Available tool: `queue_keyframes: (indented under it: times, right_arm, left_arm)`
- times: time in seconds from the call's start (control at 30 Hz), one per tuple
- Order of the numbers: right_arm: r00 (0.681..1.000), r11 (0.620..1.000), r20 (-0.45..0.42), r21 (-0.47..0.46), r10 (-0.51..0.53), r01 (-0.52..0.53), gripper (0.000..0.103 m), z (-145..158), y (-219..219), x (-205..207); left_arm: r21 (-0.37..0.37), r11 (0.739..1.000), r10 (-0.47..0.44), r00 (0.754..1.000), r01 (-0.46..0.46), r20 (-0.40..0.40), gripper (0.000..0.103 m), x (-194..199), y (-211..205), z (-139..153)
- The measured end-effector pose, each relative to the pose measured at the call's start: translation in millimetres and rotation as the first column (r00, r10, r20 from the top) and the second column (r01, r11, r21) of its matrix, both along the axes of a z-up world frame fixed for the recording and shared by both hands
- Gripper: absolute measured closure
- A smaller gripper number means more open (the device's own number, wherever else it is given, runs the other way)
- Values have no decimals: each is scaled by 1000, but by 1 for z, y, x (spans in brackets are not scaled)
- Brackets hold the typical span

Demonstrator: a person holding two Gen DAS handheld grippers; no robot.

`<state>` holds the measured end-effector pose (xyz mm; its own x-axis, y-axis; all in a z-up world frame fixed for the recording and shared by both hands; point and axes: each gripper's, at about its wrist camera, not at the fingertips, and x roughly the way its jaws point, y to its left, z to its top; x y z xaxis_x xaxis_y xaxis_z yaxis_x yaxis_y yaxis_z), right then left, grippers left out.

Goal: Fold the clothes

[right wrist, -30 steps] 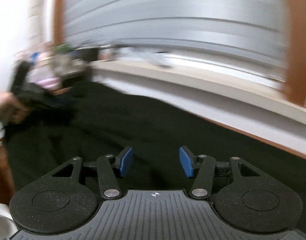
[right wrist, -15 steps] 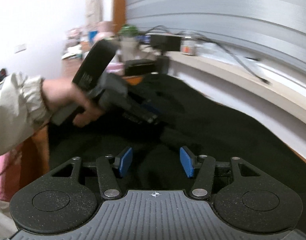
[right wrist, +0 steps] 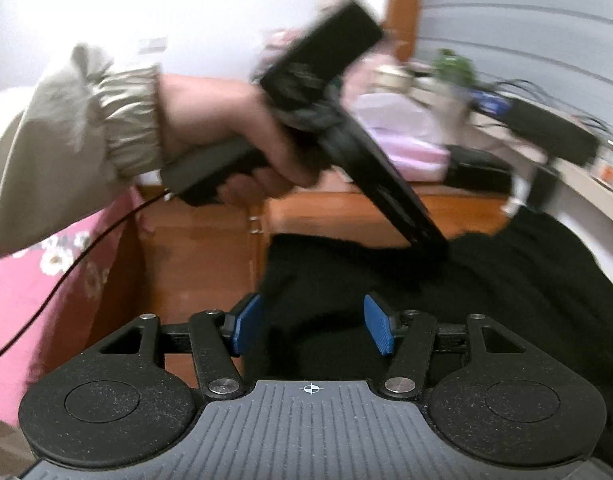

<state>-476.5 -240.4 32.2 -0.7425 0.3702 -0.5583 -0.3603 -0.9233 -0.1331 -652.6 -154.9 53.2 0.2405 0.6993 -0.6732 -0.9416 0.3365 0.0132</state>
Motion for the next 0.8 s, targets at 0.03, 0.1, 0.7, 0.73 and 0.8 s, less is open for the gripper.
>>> queue_keyframes:
  times: [0.03, 0.1, 0.7, 0.73, 0.8]
  right_arm:
    - [1000, 1000, 16, 17, 5, -5, 44, -4, -3, -12]
    - [999, 999, 43, 48, -13, 10, 41, -11, -5, -33]
    - [996, 995, 60, 89, -60, 55, 90, -4, -10, -51]
    - [999, 998, 35, 46, -32, 31, 91, 6, -11, -45]
    - [1000, 1000, -7, -21, 14, -14, 91, 25, -13, -32]
  left_arm:
    - [-5, 1000, 3, 1000, -3, 18, 59, -5, 0, -4]
    - [-13, 1000, 11, 998, -10, 68, 59, -14, 2, -5]
    - [-11, 997, 72, 993, -72, 96, 59, -15, 6, 10]
    - [-10, 997, 73, 991, -72, 111, 59, -16, 7, 12]
    - [-17, 997, 74, 990, -73, 123, 59, -17, 9, 11]
